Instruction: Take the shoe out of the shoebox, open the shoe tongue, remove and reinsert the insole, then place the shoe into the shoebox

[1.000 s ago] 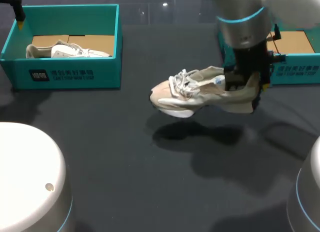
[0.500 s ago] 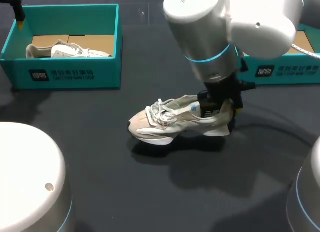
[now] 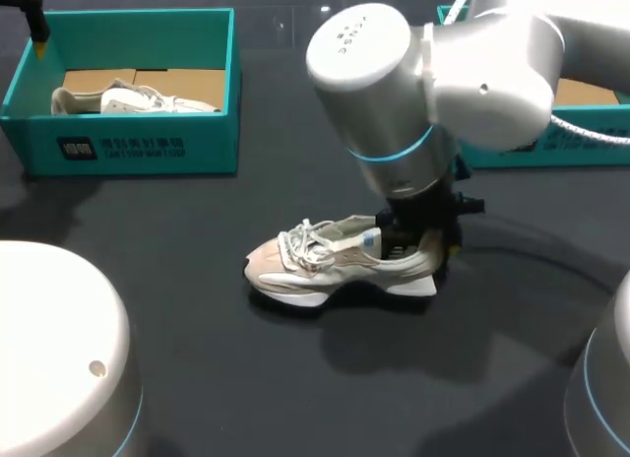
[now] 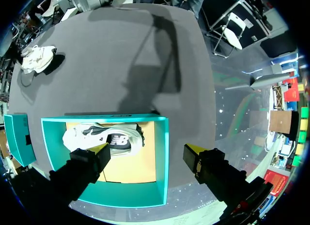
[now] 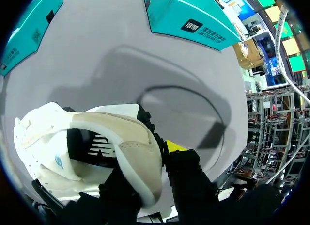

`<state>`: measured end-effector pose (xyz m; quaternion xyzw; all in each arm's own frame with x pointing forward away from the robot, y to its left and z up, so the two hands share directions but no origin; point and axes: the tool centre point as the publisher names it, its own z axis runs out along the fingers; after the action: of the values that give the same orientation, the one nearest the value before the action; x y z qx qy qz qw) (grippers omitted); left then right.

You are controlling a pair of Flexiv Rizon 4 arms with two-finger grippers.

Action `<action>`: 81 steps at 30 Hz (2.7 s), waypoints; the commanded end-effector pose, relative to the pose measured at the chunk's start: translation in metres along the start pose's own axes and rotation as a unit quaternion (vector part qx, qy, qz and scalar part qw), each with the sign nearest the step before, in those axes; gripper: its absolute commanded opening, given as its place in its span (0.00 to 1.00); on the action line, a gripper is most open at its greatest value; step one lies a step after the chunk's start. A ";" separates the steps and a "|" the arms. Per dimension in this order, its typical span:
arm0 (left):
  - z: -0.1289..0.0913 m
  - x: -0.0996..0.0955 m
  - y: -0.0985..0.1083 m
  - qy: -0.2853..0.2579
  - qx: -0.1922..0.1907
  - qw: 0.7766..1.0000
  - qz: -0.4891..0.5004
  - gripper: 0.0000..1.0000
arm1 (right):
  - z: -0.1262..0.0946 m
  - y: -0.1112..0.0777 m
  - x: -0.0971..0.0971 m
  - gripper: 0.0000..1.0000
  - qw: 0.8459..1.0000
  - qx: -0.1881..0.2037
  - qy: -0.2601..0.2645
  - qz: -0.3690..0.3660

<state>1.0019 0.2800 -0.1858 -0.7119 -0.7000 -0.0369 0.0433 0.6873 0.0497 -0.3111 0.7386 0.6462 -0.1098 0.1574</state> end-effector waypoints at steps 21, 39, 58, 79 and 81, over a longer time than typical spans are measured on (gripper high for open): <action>0.000 0.000 -0.001 0.001 -0.001 1.000 0.000 1.00 | 0.024 -0.019 0.048 0.00 0.999 0.011 0.025 -0.017; 0.000 0.000 -0.001 0.001 -0.001 1.000 0.000 1.00 | 0.042 -0.022 0.072 0.00 0.998 0.036 0.036 -0.022; 0.000 0.000 -0.001 0.001 -0.001 1.000 0.000 1.00 | 0.019 -0.033 0.054 1.00 0.996 0.037 0.079 -0.006; 0.000 0.000 -0.001 0.001 -0.001 1.000 0.000 1.00 | -0.014 -0.017 -0.001 1.00 0.873 -0.060 0.412 -0.254; 0.000 0.000 -0.001 0.001 -0.001 1.000 0.000 1.00 | -0.010 -0.013 -0.019 1.00 0.807 -0.097 0.477 -0.334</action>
<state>1.0019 0.2801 -0.1858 -0.7118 -0.7000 -0.0369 0.0433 0.6753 0.0788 -0.2992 0.5915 0.8053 0.0189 0.0369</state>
